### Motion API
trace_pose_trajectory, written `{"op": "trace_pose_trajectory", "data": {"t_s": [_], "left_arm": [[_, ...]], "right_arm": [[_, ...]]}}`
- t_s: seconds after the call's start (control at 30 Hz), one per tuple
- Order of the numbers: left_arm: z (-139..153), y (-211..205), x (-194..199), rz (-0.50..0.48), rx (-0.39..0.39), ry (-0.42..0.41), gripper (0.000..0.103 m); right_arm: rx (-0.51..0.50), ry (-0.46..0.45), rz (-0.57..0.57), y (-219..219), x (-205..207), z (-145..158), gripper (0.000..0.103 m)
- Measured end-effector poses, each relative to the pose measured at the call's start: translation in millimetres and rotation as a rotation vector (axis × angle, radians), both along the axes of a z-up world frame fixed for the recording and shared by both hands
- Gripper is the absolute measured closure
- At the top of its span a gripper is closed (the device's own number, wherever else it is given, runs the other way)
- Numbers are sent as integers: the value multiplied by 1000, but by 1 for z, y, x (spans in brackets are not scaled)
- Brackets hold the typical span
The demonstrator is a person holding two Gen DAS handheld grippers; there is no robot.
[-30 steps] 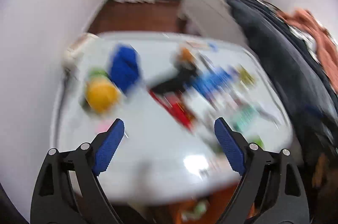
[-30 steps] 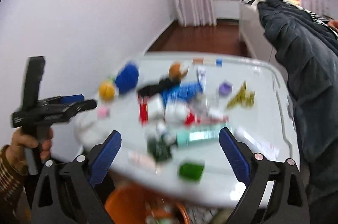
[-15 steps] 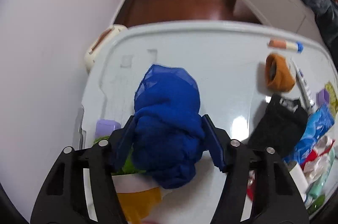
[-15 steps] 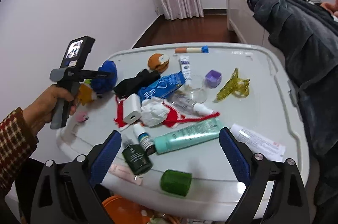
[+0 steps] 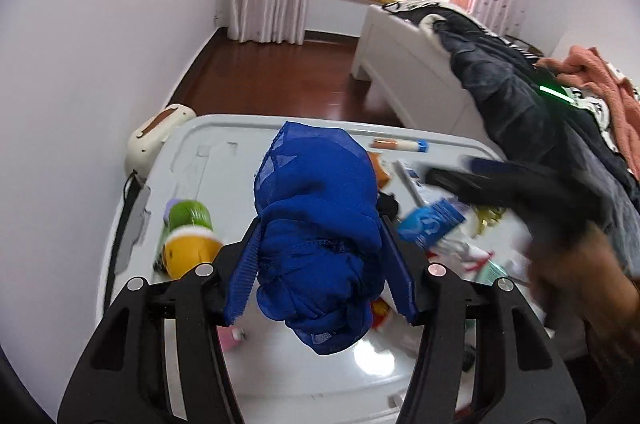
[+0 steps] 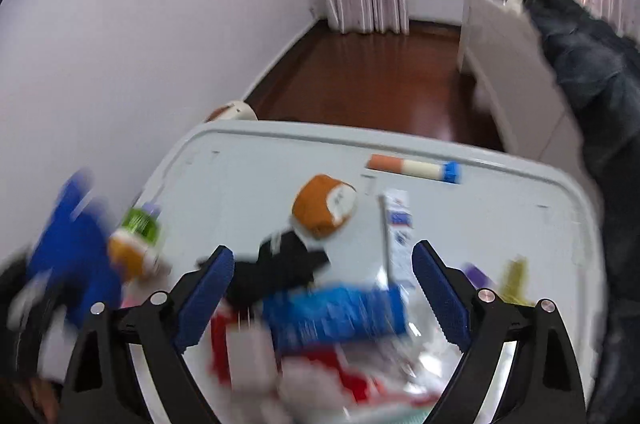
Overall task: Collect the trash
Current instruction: 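Grasp the blue mesh cloth with the left tool while the right tool grasps the orange plush ball, then carry both items over the orange bin and open both tools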
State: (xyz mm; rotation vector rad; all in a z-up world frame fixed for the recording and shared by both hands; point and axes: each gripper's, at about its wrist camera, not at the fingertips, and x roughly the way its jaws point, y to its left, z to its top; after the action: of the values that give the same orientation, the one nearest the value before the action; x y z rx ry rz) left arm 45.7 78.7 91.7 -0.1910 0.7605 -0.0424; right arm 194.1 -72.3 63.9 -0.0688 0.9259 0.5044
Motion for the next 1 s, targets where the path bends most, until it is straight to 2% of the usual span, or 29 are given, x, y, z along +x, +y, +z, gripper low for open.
{"op": "trace_pose_trajectory", "data": {"t_s": [0.2,0.27,0.3,0.33,0.37,0.4,0.53,0.7,0.8,0.9,0.97,1.0], "left_arm": [[-10,4,-2,-35,7,31,48],[-11,7,-4,-40,-12,40,48],[-11,8,-4,-40,-14,42,48],[-10,10,-6,-37,-15,40,48],[-10,10,-8,-38,-16,41,47],[-11,13,-8,-37,-19,43,47],[-8,17,-13,-33,-47,46,47],[-2,6,-30,-81,-51,49,47],[0,-13,-57,-137,-74,66,47],[-11,-41,-102,-217,-95,120,47],[-27,-56,-129,-259,-109,189,47],[-42,-66,-145,-283,-124,250,47]], "right_arm": [[-87,113,-86,43,63,-49,19],[-104,145,-102,52,75,-61,27],[-119,161,-100,56,79,-66,45],[-161,186,-91,61,83,-73,55],[-189,173,-88,65,83,-74,57],[-213,151,-83,67,80,-71,67],[-183,95,-73,58,58,-46,70],[-58,40,-1,22,-13,9,70],[-12,38,71,-8,-91,30,70],[-4,87,121,-39,-166,21,70],[-7,162,135,-62,-215,-5,70],[-9,217,135,-72,-239,-23,70]]}}
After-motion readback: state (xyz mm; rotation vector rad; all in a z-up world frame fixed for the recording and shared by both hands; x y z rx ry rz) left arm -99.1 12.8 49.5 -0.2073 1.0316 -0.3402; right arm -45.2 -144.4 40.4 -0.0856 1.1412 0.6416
